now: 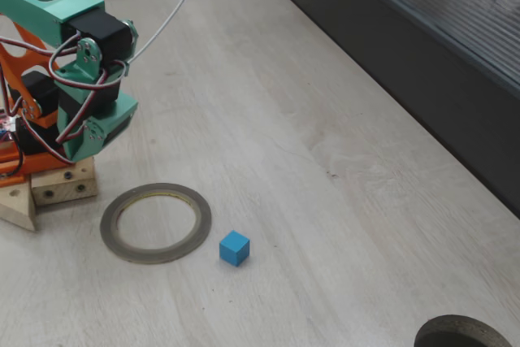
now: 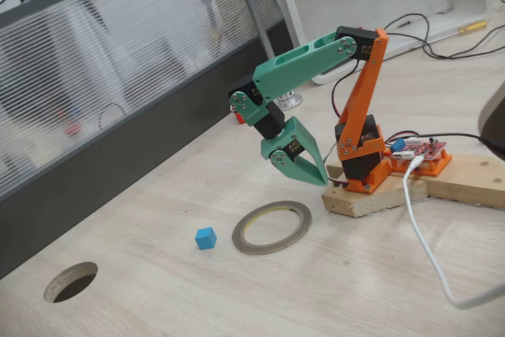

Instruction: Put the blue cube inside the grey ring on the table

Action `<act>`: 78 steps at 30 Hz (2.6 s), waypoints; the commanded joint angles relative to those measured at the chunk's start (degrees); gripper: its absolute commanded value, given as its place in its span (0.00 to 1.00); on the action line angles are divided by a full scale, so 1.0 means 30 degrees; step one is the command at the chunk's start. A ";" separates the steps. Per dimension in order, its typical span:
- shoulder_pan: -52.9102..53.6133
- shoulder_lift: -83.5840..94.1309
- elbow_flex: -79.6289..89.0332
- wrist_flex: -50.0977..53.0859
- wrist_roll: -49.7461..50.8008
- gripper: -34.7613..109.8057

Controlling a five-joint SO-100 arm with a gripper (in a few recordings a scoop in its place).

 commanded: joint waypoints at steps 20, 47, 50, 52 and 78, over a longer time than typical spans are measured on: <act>0.0264 0.0439 -0.5156 -0.0205 0.0059 0.24; 0.0146 -0.1729 -0.4922 -0.7500 0.0088 0.24; 0.0117 -0.1875 -0.4922 -0.7500 0.0088 0.24; 0.0117 -0.1875 -0.4922 -0.7500 0.0088 0.24; 0.0264 -0.6240 -0.6943 -0.7529 0.0176 0.24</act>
